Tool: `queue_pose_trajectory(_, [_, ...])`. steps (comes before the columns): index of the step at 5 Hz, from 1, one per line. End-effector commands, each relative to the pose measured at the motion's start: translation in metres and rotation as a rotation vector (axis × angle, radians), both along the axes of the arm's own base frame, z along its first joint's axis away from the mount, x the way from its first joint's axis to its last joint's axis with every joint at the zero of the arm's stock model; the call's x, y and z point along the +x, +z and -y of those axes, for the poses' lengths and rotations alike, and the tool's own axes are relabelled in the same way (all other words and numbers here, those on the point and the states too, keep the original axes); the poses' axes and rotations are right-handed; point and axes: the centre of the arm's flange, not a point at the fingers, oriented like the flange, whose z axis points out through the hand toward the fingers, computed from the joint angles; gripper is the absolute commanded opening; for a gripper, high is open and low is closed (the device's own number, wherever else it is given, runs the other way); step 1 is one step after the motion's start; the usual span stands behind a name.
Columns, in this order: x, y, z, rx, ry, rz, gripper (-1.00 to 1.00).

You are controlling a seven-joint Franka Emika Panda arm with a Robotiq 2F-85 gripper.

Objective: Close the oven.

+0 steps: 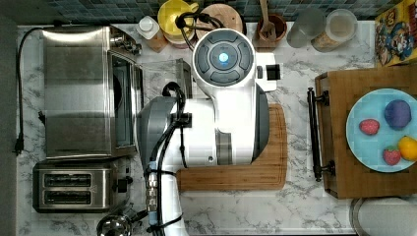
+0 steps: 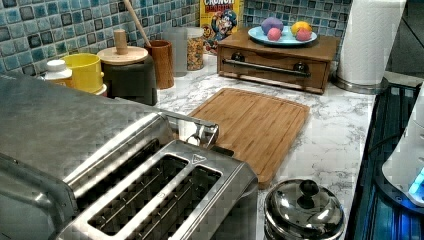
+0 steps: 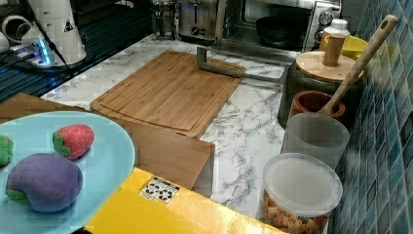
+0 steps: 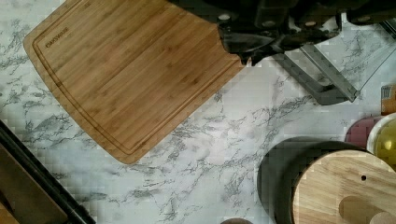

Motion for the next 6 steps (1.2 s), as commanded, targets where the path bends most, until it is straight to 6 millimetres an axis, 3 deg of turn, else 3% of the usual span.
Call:
queue_pose_trajectory(1, [0.015,-0.019,0.000,0.089,0.129,-0.063,-1.00])
queue_pose_trajectory(2, [0.021,-0.064,0.040,0.181,0.283,-0.064,-1.00])
queue_pose_trajectory(3, [0.029,-0.109,0.098,0.288,0.398,-0.046,-1.00])
queue_pose_trajectory(4, [0.029,-0.126,0.125,0.373,0.454,0.049,-1.00])
queue_pose_trajectory(5, [0.026,-0.144,0.127,0.482,0.561,0.141,-1.00])
queue_pose_trajectory(6, [0.025,-0.164,0.093,0.539,0.680,0.178,-1.00])
